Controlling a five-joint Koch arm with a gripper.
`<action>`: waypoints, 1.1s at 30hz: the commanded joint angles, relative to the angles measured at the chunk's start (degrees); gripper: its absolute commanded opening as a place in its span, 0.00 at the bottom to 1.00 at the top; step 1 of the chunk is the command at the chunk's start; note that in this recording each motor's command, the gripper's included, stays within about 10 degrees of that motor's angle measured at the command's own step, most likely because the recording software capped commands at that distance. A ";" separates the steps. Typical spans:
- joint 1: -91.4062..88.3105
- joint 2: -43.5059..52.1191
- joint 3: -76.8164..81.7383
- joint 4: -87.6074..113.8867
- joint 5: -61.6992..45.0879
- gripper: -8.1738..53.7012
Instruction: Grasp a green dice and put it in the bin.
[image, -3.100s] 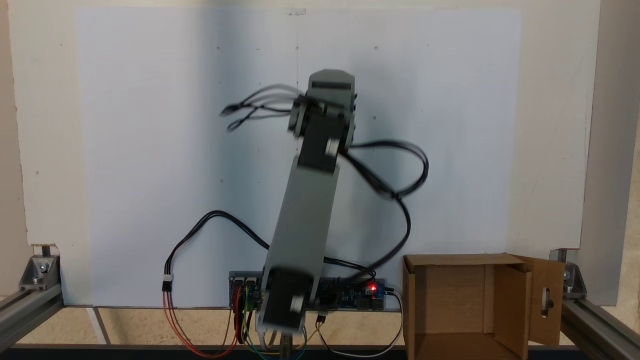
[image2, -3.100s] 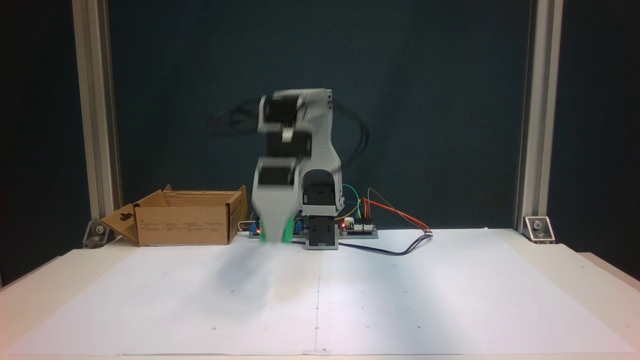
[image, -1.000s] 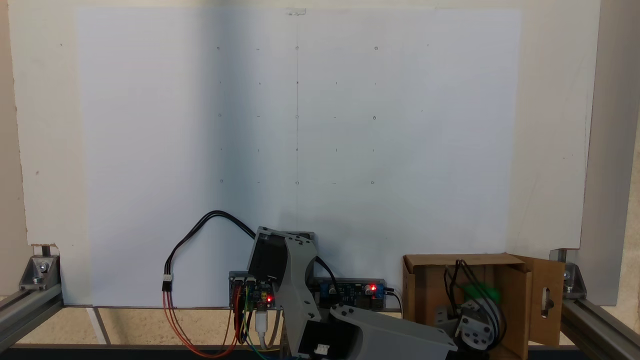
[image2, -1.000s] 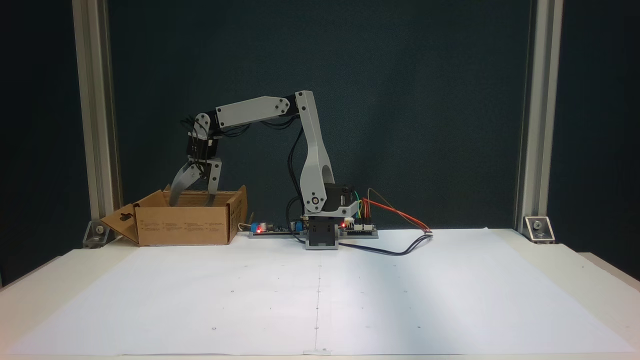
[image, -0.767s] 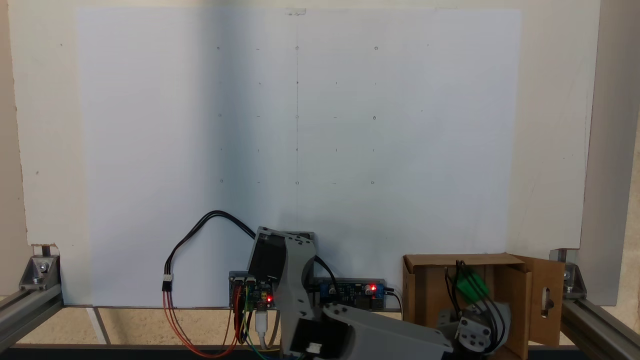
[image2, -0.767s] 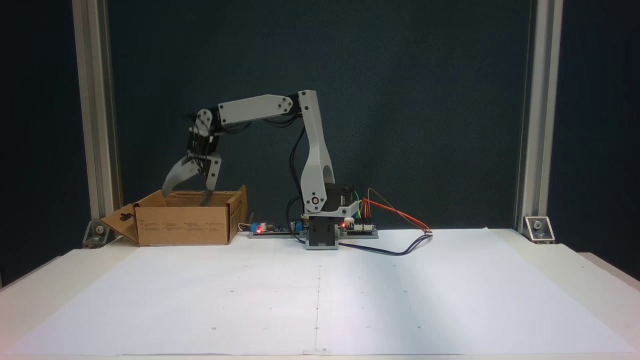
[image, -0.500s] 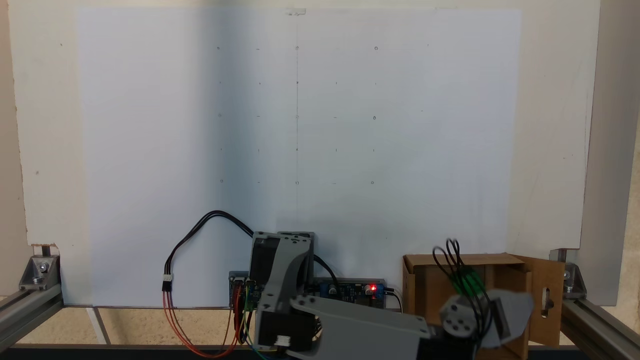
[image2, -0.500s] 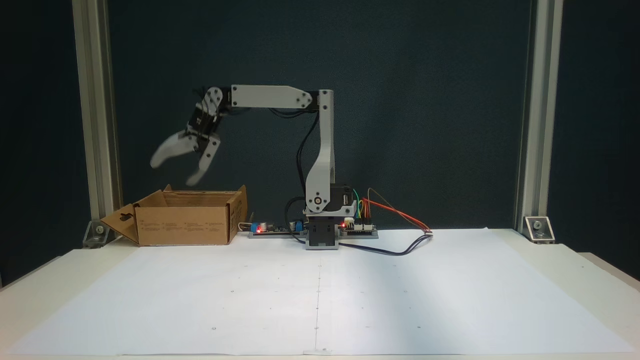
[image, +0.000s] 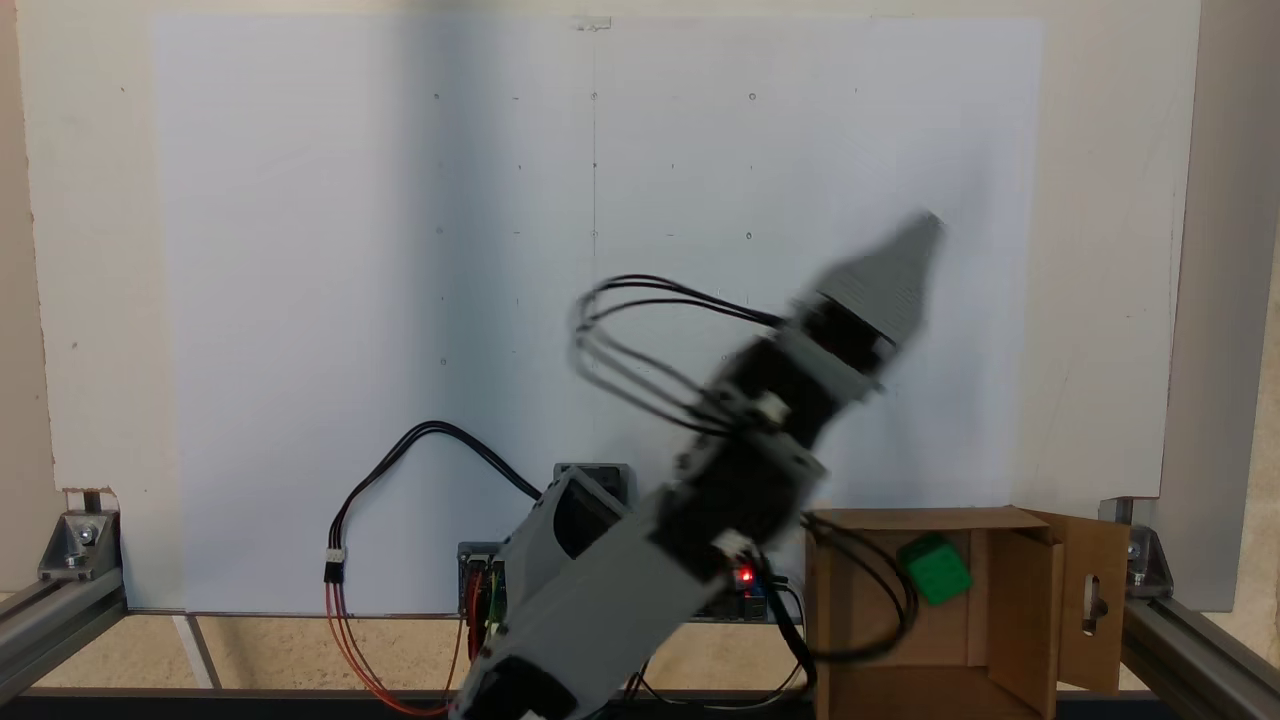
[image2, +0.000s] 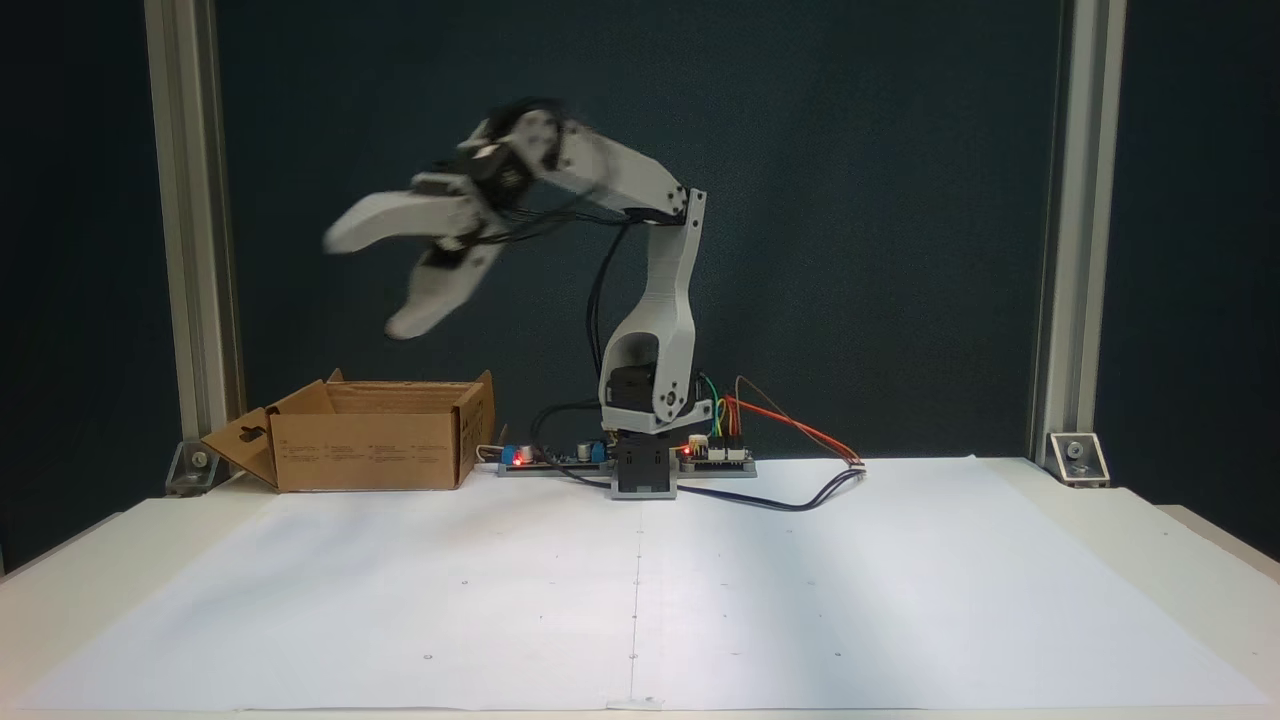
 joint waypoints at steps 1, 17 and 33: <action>-8.53 2.37 -3.43 -1.58 3.69 0.86; -43.68 23.82 32.34 -25.73 5.80 0.87; -39.55 30.67 66.09 -65.81 5.71 0.86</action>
